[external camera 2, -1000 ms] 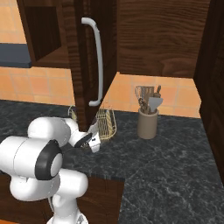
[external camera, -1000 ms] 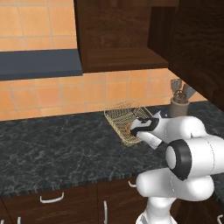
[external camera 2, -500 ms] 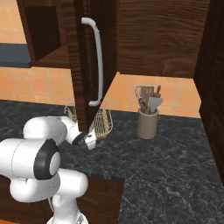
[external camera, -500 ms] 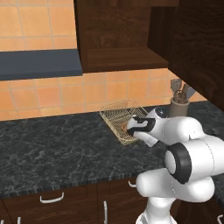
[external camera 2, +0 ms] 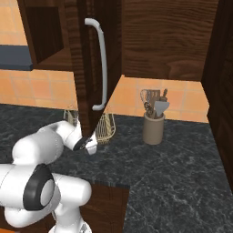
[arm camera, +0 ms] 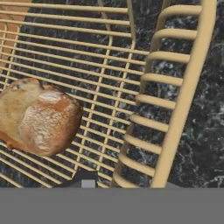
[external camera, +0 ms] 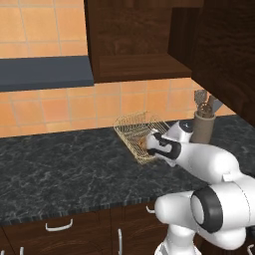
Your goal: Open the cabinet, pick up the bread from the cabinet and place it in the basket. Then move the basket to the dining counter.
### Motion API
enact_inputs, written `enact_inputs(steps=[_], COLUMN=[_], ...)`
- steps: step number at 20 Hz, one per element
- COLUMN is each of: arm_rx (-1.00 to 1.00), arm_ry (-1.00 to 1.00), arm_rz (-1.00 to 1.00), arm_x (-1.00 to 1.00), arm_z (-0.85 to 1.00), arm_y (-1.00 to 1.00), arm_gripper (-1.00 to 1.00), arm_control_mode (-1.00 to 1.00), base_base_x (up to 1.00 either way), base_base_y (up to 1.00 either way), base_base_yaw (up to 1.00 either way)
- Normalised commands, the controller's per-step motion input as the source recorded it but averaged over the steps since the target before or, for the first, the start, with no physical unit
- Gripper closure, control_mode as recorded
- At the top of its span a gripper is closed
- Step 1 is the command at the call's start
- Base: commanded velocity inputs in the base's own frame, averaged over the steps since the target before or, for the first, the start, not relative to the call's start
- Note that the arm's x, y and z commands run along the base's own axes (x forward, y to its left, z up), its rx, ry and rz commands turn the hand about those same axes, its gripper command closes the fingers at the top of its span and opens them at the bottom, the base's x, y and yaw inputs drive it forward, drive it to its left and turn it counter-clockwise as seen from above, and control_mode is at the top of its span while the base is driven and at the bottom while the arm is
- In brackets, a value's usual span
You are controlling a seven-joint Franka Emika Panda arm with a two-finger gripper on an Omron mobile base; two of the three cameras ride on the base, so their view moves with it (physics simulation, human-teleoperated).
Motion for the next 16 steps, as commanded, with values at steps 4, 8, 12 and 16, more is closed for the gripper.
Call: enact_inputs(steps=[4,8,12,16], arm_rx=[0.02,0.04,0.05,0.01], arm_ry=[0.03,0.09,0.01,-0.04], arm_rz=[-0.07,-0.06,-0.05,-0.08], arm_x=[-0.44,-0.45,-0.51,-0.28], arm_z=[0.38,0.27,0.31,0.35], arm_y=[0.31,0.28,0.29,0.13], arm_gripper=[1.00,1.00,1.00,1.00], arm_control_mode=[-1.00,-1.00,-1.00,-1.00], base_base_x=[0.00,0.00,0.00,0.00], base_base_y=[0.00,0.00,0.00,0.00], base_base_yaw=[0.00,0.00,0.00,0.00])
